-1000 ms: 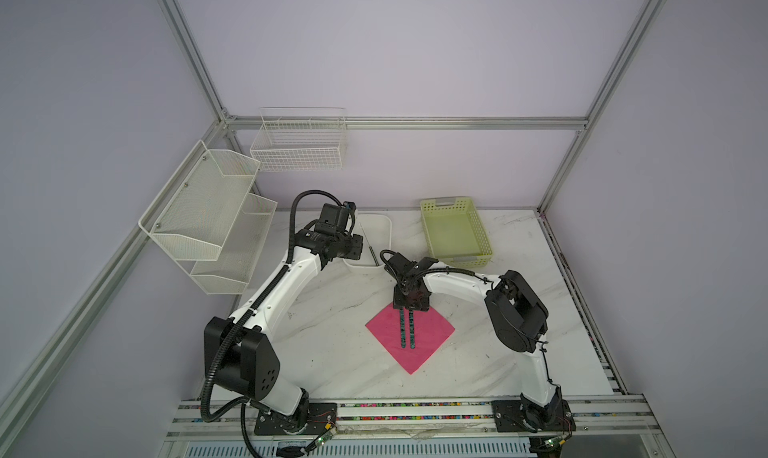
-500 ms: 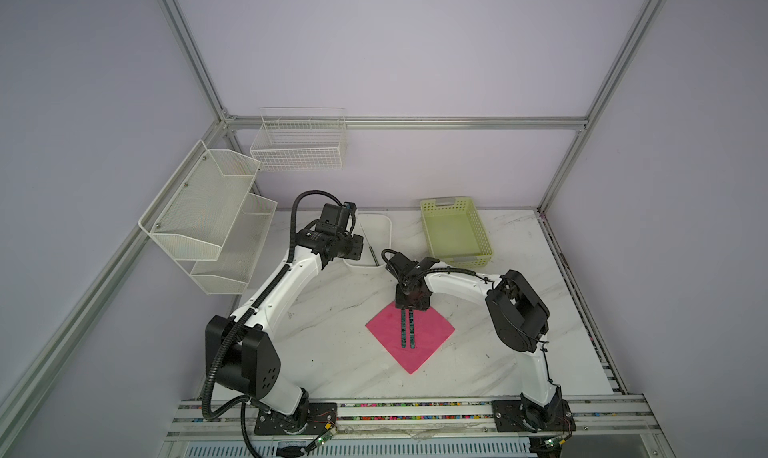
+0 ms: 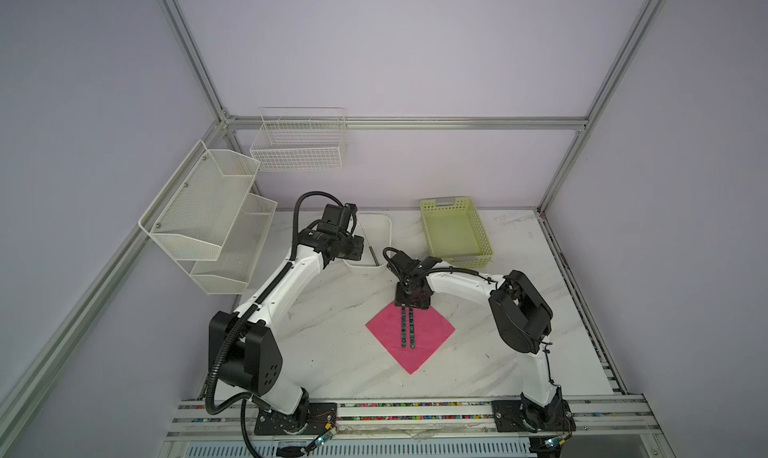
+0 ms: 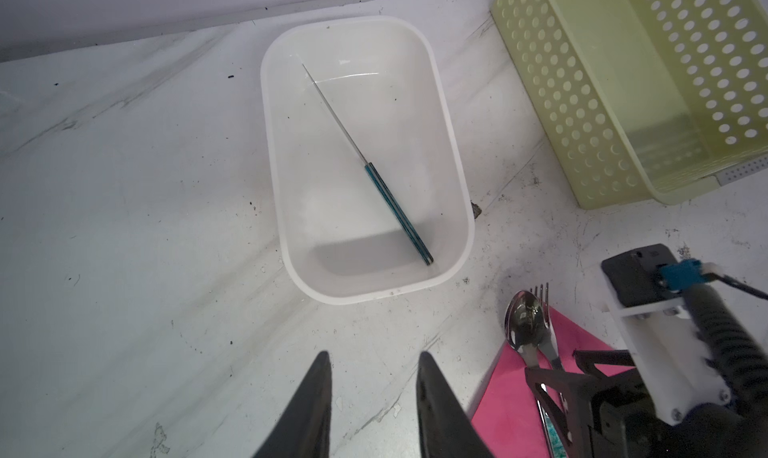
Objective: Place the utensils on the paper napkin and roll it up
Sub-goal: 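Open and raise the right gripper while left gripper reaches into the white tub, then close the left gripper on the green knife handle in the tub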
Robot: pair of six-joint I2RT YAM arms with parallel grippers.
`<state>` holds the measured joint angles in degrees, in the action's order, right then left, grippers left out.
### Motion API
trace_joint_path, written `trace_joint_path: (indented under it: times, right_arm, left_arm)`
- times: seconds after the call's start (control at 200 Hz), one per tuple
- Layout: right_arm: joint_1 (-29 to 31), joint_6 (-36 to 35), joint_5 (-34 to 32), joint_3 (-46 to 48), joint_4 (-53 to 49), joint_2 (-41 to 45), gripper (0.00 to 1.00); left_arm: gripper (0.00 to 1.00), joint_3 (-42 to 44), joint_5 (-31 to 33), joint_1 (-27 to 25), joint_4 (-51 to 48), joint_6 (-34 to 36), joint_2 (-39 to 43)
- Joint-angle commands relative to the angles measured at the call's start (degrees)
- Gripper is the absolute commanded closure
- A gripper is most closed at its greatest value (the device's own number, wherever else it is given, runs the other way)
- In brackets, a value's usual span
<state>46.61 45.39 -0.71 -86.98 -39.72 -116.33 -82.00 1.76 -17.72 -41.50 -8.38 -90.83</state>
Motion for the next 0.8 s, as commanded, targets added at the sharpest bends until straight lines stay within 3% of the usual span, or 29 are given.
trace_joint_path:
  times: [0.0, 0.235, 0.425, 0.795]
  right_arm:
    - [-1.0, 0.0, -1.4, 0.2, -0.3, 4.6, 0.39]
    - [-4.4, -4.4, 0.6, -0.4, 0.8, 7.6, 0.39]
    - [-7.2, -8.2, 2.5, -0.5, 1.8, 9.2, 0.39]
    - [-11.6, -11.1, 5.5, 4.5, 4.9, 13.5, 0.39]
  left_arm:
    - [0.66, -0.4, 0.3, 0.6, 0.5, -0.8, -1.2]
    - [0.65, -4.2, -1.1, 0.7, -1.3, -3.6, -7.5]
    - [0.65, -10.8, 0.9, 0.8, -4.1, -9.3, -14.8]
    - [0.59, -24.5, -1.6, 0.8, -4.6, -20.7, -28.8]
